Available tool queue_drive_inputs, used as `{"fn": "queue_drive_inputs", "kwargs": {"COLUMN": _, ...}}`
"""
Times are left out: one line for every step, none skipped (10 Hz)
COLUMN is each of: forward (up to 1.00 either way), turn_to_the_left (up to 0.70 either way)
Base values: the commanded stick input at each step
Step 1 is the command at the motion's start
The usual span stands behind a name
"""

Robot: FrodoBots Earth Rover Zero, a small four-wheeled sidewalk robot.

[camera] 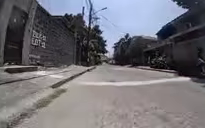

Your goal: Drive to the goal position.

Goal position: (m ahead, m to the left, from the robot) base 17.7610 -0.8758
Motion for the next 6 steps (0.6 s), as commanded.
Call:
{"fn": "queue_drive_inputs", "kwargs": {"forward": 1.00, "turn_to_the_left": 0.00}}
{"fn": "queue_drive_inputs", "kwargs": {"forward": 1.00, "turn_to_the_left": 0.00}}
{"fn": "queue_drive_inputs", "kwargs": {"forward": 1.00, "turn_to_the_left": 0.00}}
{"fn": "queue_drive_inputs", "kwargs": {"forward": 1.00, "turn_to_the_left": 0.00}}
{"fn": "queue_drive_inputs", "kwargs": {"forward": 1.00, "turn_to_the_left": 0.00}}
{"fn": "queue_drive_inputs", "kwargs": {"forward": 1.00, "turn_to_the_left": 0.00}}
